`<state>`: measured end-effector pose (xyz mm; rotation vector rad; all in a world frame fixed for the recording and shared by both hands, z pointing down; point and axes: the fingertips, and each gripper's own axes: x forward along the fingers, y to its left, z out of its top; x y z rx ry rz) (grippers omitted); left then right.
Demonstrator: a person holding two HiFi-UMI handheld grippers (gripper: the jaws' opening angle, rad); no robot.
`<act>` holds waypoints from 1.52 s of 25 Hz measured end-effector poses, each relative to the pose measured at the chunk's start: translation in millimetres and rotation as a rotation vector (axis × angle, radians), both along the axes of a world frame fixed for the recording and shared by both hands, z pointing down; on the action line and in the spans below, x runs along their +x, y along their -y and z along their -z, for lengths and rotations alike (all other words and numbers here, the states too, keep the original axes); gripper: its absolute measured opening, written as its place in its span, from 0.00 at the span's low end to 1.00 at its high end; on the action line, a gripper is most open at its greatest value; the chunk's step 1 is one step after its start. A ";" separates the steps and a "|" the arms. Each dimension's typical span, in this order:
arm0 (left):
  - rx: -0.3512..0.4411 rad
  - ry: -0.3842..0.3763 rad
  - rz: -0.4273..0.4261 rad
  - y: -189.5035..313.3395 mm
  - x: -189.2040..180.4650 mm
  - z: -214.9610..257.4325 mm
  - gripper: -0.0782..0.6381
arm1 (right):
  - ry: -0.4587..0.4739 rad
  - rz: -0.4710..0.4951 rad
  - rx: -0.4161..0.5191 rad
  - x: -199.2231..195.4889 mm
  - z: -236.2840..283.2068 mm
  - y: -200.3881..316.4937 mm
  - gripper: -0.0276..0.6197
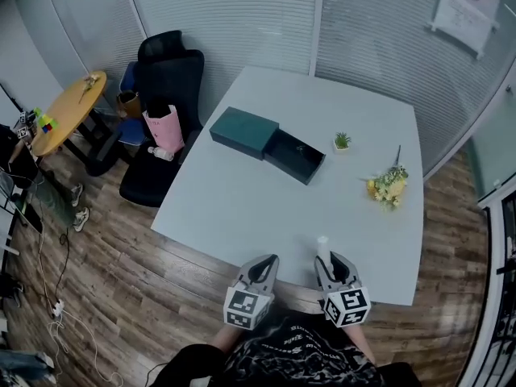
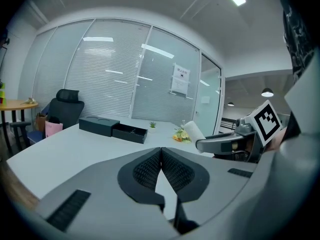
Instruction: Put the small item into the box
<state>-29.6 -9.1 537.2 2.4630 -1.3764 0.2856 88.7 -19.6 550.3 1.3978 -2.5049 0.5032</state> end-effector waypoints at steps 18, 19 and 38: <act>-0.009 -0.023 0.022 69.7 -55.0 1.0 0.14 | -0.069 -0.046 0.078 -32.0 28.8 76.3 0.25; -0.011 -0.023 0.023 70.3 -54.5 1.3 0.14 | -0.078 -0.043 0.088 -30.8 33.3 80.0 0.25; -0.040 -0.008 0.109 99.1 -53.8 11.1 0.14 | -0.232 0.047 0.189 -23.8 127.7 164.1 0.25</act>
